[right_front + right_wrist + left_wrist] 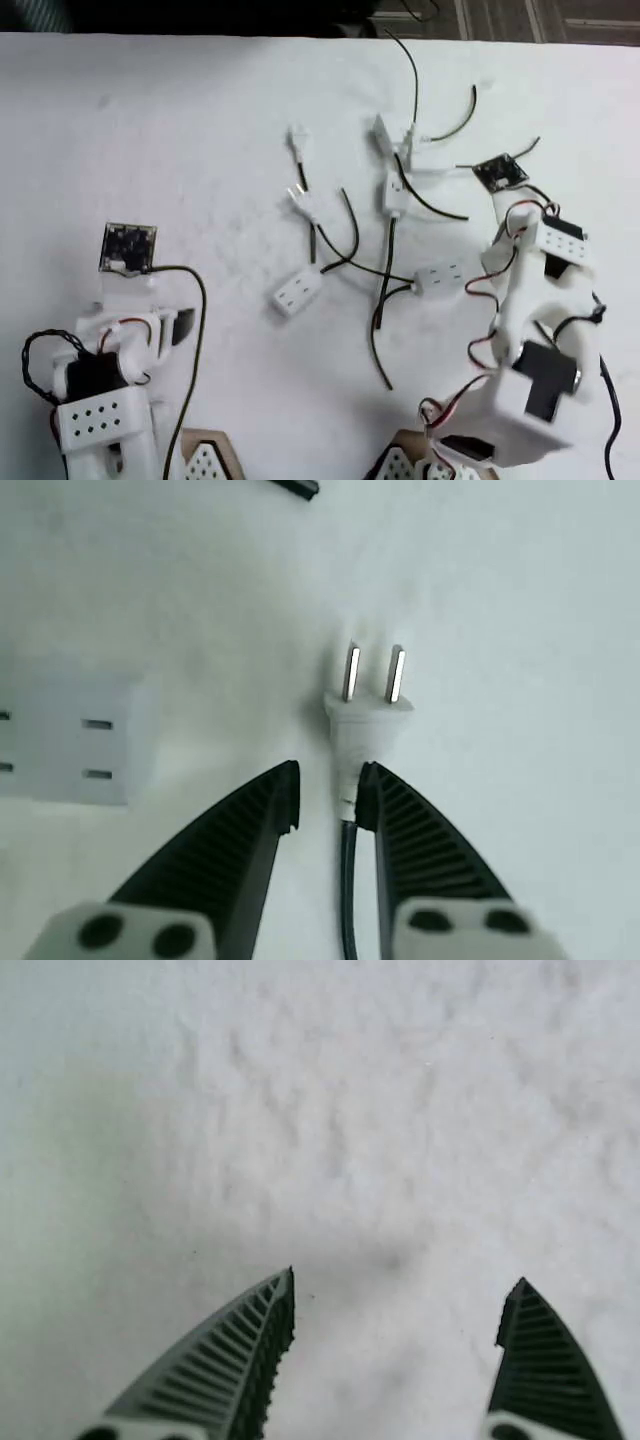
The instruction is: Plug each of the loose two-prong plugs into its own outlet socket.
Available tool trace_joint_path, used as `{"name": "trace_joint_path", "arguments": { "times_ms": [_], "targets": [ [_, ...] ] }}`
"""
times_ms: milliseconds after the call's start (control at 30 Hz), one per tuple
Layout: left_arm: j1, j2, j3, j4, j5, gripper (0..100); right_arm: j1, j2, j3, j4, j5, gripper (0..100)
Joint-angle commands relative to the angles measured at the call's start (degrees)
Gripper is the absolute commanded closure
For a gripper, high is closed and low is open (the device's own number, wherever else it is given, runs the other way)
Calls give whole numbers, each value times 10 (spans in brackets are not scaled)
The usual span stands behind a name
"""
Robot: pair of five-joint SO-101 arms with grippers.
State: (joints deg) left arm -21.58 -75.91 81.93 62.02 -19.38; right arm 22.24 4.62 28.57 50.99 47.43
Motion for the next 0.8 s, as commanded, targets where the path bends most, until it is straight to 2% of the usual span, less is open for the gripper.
{"name": "trace_joint_path", "arguments": {
  "times_ms": [0, 433, 533, 567, 767],
  "targets": [
    [-2, -7, -2, -5, -3, 675, 7, 35, -59, 24, -12, 896],
    [-3, -7, -2, -4, -3, 675, 51, 153, -150, 27, -14, 905],
    [-3, -7, -2, -4, -3, 675, 51, 153, -150, 51, -14, 985],
    [-3, -7, -2, -4, -3, 675, 51, 152, -151, 64, -16, 982],
    [-3, -7, -2, -4, -3, 675, 51, 109, -152, 153, -101, 981]
  ]
}}
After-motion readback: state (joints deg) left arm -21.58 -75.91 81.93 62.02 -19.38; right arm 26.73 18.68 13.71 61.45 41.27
